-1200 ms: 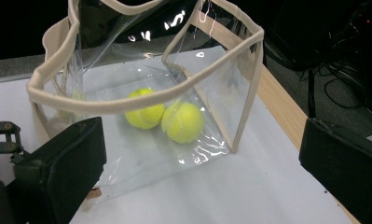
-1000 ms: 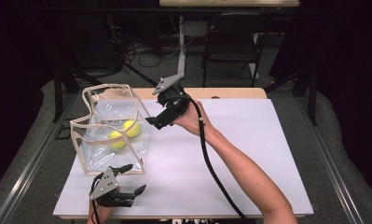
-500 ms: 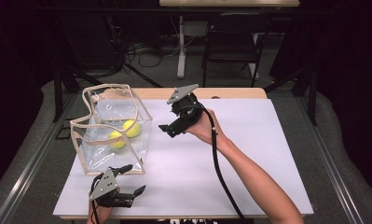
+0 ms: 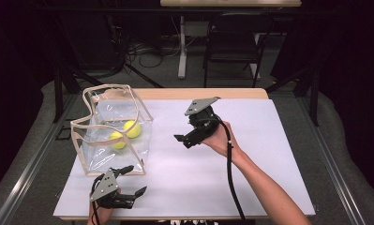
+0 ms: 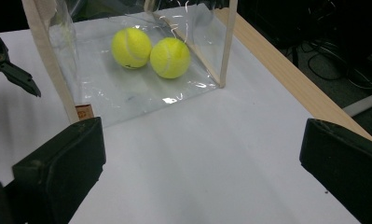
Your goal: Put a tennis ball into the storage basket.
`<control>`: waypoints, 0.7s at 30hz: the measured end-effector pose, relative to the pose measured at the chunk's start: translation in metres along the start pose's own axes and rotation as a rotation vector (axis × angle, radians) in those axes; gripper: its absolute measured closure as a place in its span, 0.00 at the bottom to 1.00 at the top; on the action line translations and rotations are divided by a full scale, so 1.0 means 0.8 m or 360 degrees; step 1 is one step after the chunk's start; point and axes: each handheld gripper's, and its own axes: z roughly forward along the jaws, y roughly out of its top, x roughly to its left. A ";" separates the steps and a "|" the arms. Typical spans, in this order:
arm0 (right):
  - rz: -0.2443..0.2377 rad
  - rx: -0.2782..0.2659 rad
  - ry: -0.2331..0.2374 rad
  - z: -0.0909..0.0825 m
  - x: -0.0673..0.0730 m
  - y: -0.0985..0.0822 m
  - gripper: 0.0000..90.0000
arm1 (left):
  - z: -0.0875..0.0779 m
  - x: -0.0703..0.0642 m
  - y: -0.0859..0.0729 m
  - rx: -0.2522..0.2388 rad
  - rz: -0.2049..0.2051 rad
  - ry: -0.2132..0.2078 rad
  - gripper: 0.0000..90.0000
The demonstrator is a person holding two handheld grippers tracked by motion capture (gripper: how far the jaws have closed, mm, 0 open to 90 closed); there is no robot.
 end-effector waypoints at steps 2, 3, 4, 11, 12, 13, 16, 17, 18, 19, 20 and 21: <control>0.0002 -0.0009 -0.0015 -0.006 0.001 -0.007 0.00 | 0.000 0.000 0.000 0.0006 -0.0001 0.0009 0.18; 0.0009 -0.0013 -0.0013 -0.009 0.001 -0.011 0.00 | 0.000 0.000 0.000 0.0007 0.0000 0.0009 0.18; 0.0011 -0.0019 -0.0021 -0.012 0.002 -0.014 0.00 | 0.000 0.000 0.000 0.0007 0.0002 0.0010 0.18; 0.0027 -0.0019 -0.0046 -0.025 0.006 -0.038 0.00 | -0.001 0.000 0.000 0.0001 0.0001 0.0004 0.18; 0.0029 -0.0020 -0.0051 -0.026 0.006 -0.042 0.00 | -0.001 0.000 0.000 0.0000 0.0001 0.0004 0.18; 0.0032 -0.0017 -0.0051 -0.028 0.007 -0.045 0.00 | -0.001 0.000 0.000 0.0001 0.0001 0.0003 0.18; 0.0045 -0.0013 -0.0066 -0.033 0.009 -0.057 0.00 | -0.001 0.000 0.000 -0.0001 -0.0003 0.0004 0.18; 0.0046 -0.0012 -0.0069 -0.034 0.010 -0.061 0.00 | -0.001 0.000 0.000 0.0001 -0.0003 0.0003 0.18; 0.0051 -0.0006 -0.0072 -0.035 0.011 -0.065 0.00 | -0.001 0.000 0.000 0.0003 0.0001 0.0004 0.18; 0.0048 -0.0001 -0.0078 -0.036 0.012 -0.069 0.00 | -0.001 0.000 0.000 0.0003 0.0003 0.0003 0.18; 0.0045 0.0002 -0.0088 -0.038 0.013 -0.073 0.00 | -0.001 0.000 0.000 0.0002 0.0003 0.0003 0.18; 0.0042 0.0007 -0.0095 -0.039 0.014 -0.076 0.00 | -0.001 -0.001 0.000 0.0001 0.0003 0.0004 0.18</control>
